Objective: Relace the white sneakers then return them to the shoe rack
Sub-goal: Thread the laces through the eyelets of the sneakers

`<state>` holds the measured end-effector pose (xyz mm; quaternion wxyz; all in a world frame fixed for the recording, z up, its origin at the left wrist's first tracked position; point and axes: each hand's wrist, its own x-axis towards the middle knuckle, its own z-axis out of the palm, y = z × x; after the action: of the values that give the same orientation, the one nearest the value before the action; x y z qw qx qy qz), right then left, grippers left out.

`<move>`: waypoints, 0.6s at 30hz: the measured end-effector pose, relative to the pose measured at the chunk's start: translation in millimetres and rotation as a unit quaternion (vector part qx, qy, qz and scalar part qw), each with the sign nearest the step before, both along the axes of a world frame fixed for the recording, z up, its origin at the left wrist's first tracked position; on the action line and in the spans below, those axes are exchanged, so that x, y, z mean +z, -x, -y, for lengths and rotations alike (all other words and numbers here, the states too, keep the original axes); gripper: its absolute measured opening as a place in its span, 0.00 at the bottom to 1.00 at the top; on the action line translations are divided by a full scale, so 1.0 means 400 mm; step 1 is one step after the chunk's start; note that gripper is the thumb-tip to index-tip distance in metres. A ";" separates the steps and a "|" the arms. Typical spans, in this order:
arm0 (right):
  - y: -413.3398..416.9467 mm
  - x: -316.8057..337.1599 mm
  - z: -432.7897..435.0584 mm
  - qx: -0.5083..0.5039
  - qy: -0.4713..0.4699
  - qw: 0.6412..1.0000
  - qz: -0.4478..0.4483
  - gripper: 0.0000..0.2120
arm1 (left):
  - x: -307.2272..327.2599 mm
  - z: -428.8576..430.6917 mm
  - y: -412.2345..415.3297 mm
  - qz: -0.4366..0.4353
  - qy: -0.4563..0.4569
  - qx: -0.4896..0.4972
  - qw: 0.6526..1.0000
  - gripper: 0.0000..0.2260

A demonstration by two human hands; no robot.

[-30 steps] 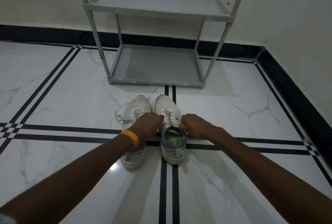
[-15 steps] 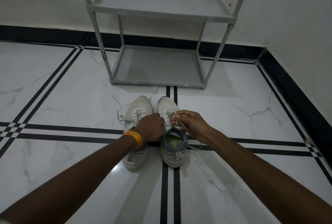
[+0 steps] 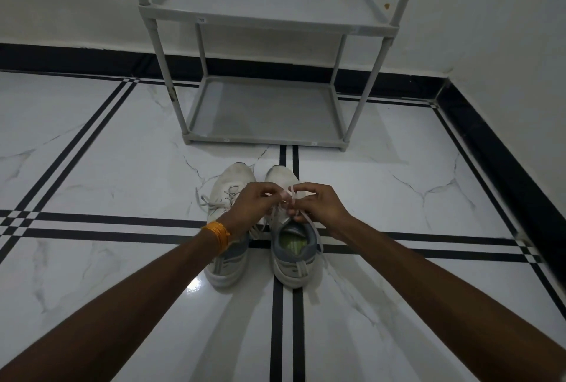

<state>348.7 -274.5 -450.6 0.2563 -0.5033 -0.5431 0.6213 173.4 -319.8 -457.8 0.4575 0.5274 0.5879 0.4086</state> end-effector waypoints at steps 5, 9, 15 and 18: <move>0.004 -0.006 -0.001 0.011 -0.024 1.000 0.011 0.19 | -0.004 -0.005 -0.005 -0.123 -0.056 -0.022 0.991 0.06; 0.002 -0.008 -0.008 0.039 -0.033 0.998 0.030 0.20 | -0.012 0.005 -0.019 -0.123 -0.083 0.008 0.989 0.09; -0.001 -0.010 -0.018 0.063 -0.033 0.997 0.030 0.21 | -0.015 0.005 -0.031 -0.165 -0.133 0.040 0.976 0.06; 0.002 -0.009 -0.022 0.076 -0.030 0.996 0.041 0.22 | -0.016 -0.002 -0.029 -0.228 -0.161 0.009 0.960 0.06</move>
<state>347.8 -265.9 -454.0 0.2011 -0.4779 -0.6084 0.6009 184.9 -318.9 -464.3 0.2169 0.6682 0.6075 0.3707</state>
